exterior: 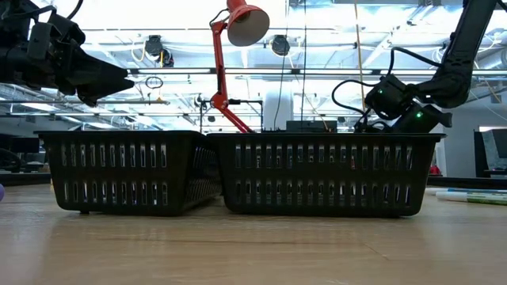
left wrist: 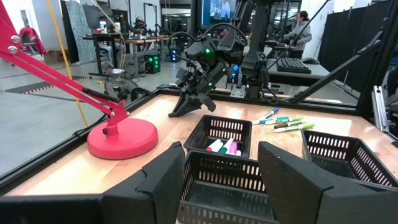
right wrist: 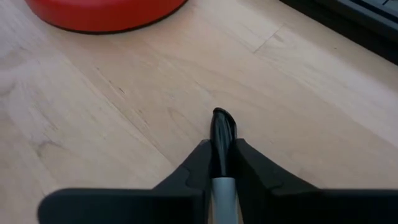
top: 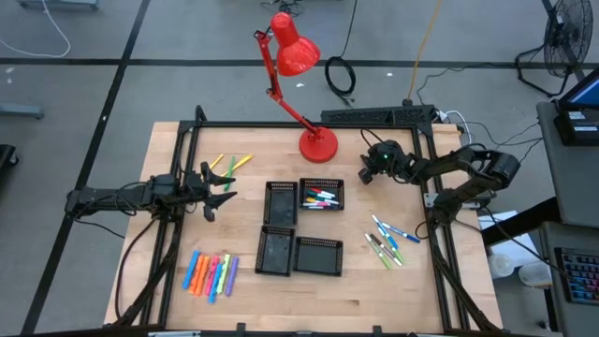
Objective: Pick & Place Markers
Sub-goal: Put the black highlighter pen into the top right black bin
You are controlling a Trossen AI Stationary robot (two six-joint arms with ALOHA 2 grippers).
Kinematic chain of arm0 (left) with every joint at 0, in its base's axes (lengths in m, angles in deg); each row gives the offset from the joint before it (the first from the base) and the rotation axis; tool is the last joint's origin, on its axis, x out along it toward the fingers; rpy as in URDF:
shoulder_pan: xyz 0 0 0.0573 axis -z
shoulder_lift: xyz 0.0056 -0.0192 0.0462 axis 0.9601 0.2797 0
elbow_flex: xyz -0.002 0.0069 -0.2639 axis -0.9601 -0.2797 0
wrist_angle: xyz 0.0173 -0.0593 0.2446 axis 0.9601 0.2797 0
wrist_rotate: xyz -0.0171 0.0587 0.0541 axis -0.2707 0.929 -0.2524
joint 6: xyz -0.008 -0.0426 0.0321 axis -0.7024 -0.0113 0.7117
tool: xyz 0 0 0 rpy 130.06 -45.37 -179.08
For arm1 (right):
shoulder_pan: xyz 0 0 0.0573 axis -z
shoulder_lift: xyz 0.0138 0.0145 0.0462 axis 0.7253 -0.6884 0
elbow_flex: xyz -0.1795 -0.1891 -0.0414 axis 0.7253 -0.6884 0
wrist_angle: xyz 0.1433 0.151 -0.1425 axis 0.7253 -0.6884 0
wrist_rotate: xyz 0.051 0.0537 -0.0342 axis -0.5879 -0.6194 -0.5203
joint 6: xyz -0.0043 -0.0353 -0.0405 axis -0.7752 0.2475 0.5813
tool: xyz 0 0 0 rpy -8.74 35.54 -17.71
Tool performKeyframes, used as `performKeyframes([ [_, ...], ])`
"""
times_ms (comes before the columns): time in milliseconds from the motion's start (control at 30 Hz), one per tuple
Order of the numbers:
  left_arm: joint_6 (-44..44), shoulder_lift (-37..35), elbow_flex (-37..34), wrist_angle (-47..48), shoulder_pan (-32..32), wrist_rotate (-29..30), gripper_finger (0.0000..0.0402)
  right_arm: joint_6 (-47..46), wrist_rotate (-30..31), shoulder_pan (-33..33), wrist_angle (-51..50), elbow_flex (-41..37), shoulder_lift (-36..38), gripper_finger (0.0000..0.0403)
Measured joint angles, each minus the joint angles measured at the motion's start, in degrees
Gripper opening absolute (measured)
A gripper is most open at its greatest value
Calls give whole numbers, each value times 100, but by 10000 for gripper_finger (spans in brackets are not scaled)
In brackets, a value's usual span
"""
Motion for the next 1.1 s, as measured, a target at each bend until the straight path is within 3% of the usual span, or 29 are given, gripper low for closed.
performKeyframes([
  [1100, 0, 0, 0, 0, 0, 0, 209, 106, -162, -7, 224, -2, 24, 40],
])
